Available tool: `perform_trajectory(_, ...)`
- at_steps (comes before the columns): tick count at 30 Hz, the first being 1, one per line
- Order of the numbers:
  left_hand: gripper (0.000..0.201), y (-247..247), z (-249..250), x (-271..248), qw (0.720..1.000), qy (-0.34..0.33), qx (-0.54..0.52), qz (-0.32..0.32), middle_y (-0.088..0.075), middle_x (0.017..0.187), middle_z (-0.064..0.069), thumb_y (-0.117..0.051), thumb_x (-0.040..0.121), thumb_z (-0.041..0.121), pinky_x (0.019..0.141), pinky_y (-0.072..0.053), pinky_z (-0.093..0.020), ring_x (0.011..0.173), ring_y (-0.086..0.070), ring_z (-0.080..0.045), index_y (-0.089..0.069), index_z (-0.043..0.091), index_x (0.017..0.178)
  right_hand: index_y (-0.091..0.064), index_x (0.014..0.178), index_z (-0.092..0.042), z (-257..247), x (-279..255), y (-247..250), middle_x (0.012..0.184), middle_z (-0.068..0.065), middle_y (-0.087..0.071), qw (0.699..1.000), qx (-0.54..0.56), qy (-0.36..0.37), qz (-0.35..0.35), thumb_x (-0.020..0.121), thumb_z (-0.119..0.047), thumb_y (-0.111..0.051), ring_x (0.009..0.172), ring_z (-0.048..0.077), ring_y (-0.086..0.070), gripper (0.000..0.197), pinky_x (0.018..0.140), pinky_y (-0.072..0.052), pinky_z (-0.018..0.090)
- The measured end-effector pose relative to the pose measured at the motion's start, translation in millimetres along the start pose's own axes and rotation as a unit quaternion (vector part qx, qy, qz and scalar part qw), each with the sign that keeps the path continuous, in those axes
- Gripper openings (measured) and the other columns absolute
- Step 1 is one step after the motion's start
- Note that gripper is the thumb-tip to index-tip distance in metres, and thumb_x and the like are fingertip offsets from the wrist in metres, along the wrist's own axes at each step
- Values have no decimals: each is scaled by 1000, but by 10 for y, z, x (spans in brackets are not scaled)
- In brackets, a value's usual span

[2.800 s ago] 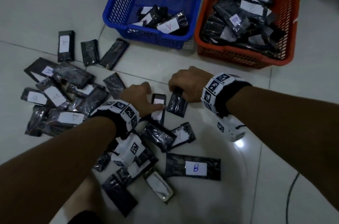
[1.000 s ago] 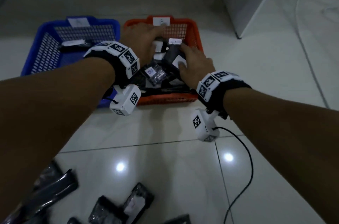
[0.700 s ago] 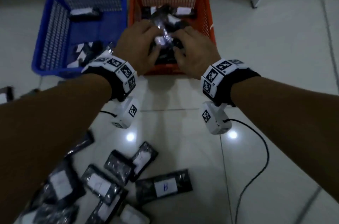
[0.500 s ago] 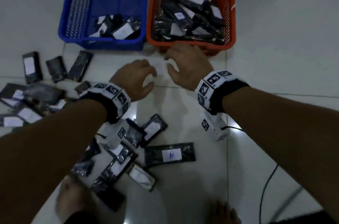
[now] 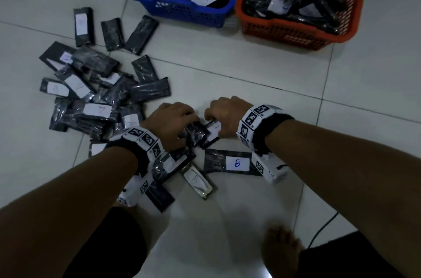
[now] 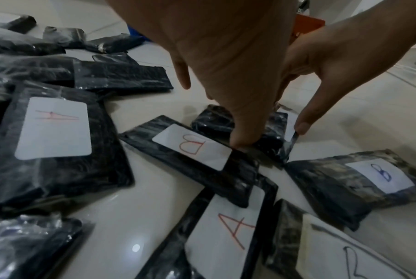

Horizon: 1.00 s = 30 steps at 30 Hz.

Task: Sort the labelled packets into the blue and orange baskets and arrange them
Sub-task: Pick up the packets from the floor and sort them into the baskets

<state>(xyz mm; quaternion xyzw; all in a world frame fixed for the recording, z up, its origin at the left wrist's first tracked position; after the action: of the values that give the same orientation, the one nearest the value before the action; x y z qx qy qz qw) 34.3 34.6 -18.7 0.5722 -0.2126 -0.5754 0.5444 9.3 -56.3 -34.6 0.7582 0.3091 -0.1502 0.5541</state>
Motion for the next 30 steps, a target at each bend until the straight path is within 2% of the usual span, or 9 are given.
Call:
perform_trajectory(7,59,110,-54,74,993,65,-41,84,-66,99,-11,-36,75,48,73,-48,-40,88,-62,-33,-62,11,113,-51,105,-17,254,43,36,99,2,-51,997,65,-47,2,73,-27,-76,86,24,-55,41,63,-36,26)
perform_trajectory(10,39,175,-260,90,949,202,-220,105,-66,91,-11,-47,82,38,71,-48,-36,83,-61,-30,-62,8,103,-45,98,-17,451,-6,161,81,2,-52,989,113,-85,41,78,-18,-69,71,24,-52,32,47,-27,24)
perform_trajectory(12,25,75,-459,78,838,323,-428,105,-68,95,-14,-57,84,24,80,-53,-40,87,-64,-30,-63,5,98,-47,108,-14,558,-38,281,86,7,-57,980,152,-107,73,82,-21,-67,69,24,-52,34,47,-30,24)
perform_trajectory(15,15,69,-445,134,583,371,-713,123,-66,103,-24,-52,84,11,89,-53,-50,95,-65,-37,-61,3,94,-48,119,-13,678,-62,472,90,6,-55,956,227,-127,132,89,-28,-62,75,24,-52,37,60,-37,26)
perform_trajectory(18,17,295,-478,208,496,348,-782,149,-64,84,-11,-46,90,19,82,-54,-46,76,-62,-28,-59,9,95,-44,120,-11,749,-66,638,88,6,-55,934,273,-140,181,91,-26,-58,76,26,-55,35,63,-40,28)
perform_trajectory(22,22,546,-662,259,559,329,-739,183,-69,89,-8,-55,94,31,72,-59,-38,74,-68,-22,-64,12,101,-43,121,-13,761,-41,917,87,4,-58,911,304,-140,239,91,-22,-57,75,25,-58,34,63,-40,28)
perform_trajectory(25,23,789,-880,301,692,311,-617,210,-69,108,-14,-57,95,26,79,-58,-41,91,-69,-29,-62,8,109,-45,123,-14,737,-23,1226,97,3,-59,902,291,-128,291,94,-29,-54,84,22,-57,33,71,-43,29)
perform_trajectory(28,28,1288,-1101,351,878,289,-309,225,-64,98,-12,-56,93,30,75,-50,-36,86,-62,-28,-55,6,108,-48,123,-16,688,36,1610,117,6,-56,909,217,-95,343,93,-28,-55,101,23,-57,33,85,-47,35)
perform_trajectory(30,35,1629,-1234,431,917,271,-168,241,-61,98,-15,-54,93,30,72,-45,-35,90,-60,-33,-48,5,117,-49,125,-16,672,85,1893,124,4,-53,911,170,-78,368,93,-25,-53,107,24,-55,33,90,-46,39)
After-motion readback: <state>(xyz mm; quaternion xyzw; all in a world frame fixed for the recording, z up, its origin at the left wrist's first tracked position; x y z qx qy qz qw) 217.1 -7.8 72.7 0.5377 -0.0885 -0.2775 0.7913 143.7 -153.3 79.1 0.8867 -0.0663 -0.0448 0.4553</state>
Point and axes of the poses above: each hand's wrist, its own x-axis towards the middle knuckle, its own y-axis out of the back of the hand, z = x × y, the point moved 9 cm from there along x, towards the middle knuckle
